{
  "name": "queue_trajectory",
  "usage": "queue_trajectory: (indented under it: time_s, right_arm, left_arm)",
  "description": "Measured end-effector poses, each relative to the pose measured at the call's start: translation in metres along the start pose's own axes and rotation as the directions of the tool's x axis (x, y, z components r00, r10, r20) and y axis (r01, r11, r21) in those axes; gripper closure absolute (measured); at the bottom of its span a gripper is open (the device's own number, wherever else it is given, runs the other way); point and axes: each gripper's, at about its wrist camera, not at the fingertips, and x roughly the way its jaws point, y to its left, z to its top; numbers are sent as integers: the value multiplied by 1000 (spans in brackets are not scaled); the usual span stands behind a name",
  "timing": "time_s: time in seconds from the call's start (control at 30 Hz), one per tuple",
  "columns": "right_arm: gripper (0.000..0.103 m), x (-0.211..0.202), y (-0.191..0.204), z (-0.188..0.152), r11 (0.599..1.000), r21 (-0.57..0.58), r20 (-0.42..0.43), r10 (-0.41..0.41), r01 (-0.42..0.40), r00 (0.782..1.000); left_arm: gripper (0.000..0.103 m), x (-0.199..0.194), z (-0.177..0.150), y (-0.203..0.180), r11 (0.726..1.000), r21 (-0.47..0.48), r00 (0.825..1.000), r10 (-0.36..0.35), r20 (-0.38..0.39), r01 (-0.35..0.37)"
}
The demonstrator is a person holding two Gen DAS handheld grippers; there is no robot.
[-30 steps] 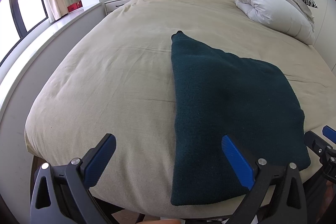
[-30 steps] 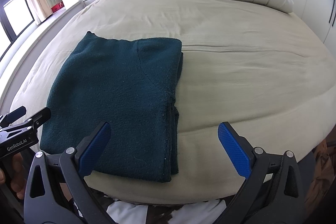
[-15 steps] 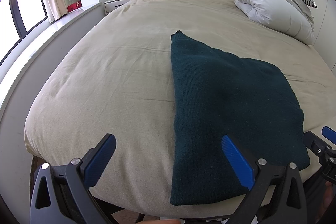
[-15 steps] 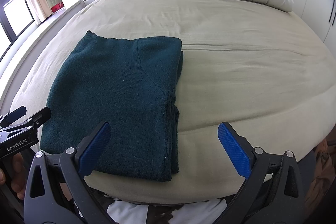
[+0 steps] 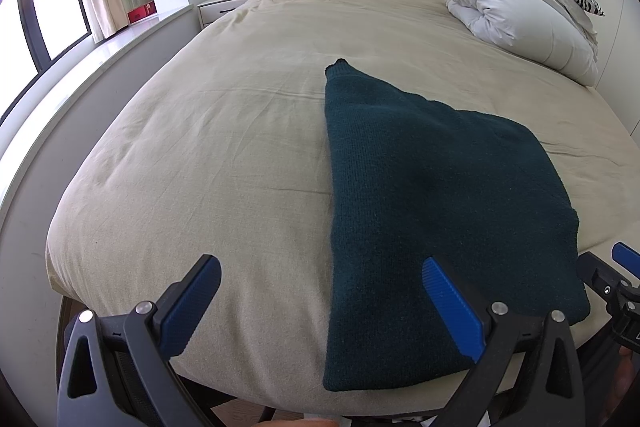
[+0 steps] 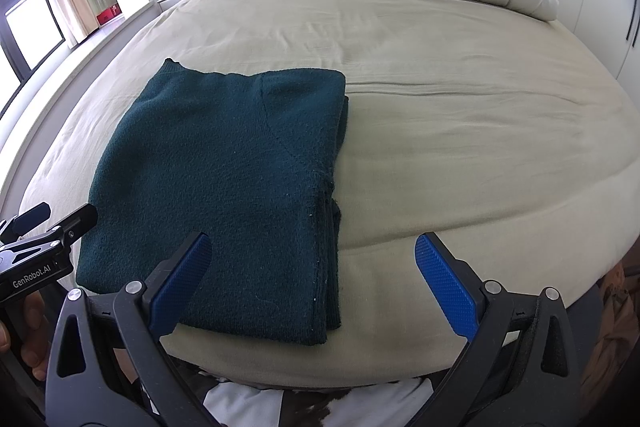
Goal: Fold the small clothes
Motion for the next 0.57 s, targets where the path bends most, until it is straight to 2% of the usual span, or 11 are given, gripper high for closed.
queue_trajectory:
  time_s: [0.57]
  right_arm:
    - [0,0,1,-3,1000,5,-4,4,-4,1000]
  left_arm:
    - [0,-3,-2,-6,1000,1,1000,1,7,-1]
